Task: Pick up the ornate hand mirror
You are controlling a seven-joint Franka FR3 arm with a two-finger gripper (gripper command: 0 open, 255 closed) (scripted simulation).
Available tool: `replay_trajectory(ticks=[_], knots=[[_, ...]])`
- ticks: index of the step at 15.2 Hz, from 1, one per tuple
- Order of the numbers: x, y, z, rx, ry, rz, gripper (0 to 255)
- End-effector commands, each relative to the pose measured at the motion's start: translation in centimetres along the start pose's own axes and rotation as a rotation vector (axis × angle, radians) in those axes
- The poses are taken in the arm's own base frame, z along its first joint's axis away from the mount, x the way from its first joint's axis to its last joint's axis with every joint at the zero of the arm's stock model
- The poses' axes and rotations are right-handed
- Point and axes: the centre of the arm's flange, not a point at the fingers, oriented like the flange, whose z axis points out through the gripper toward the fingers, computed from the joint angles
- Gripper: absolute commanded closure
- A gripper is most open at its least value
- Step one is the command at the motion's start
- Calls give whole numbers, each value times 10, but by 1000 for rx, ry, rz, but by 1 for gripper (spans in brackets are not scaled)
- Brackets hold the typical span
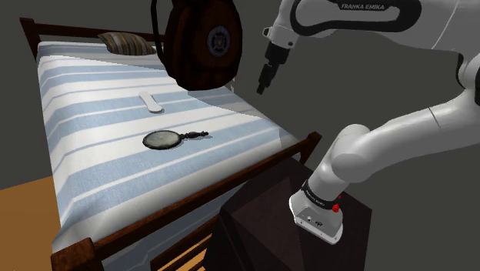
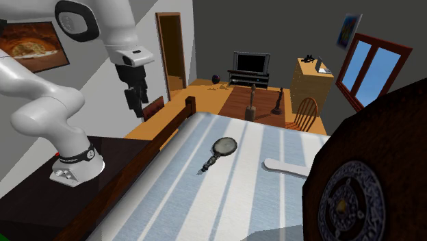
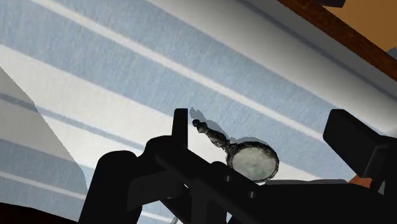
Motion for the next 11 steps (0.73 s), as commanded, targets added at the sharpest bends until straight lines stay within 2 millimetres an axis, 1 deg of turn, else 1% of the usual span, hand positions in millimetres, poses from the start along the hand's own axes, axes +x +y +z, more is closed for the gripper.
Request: replay_trajectory(ticks=[1,6,11], knots=[[19,2,18,-2,0,-57,0],[64,5,66,-4,-5,-196,0],[109,1,115,-7,-9,-334,0]])
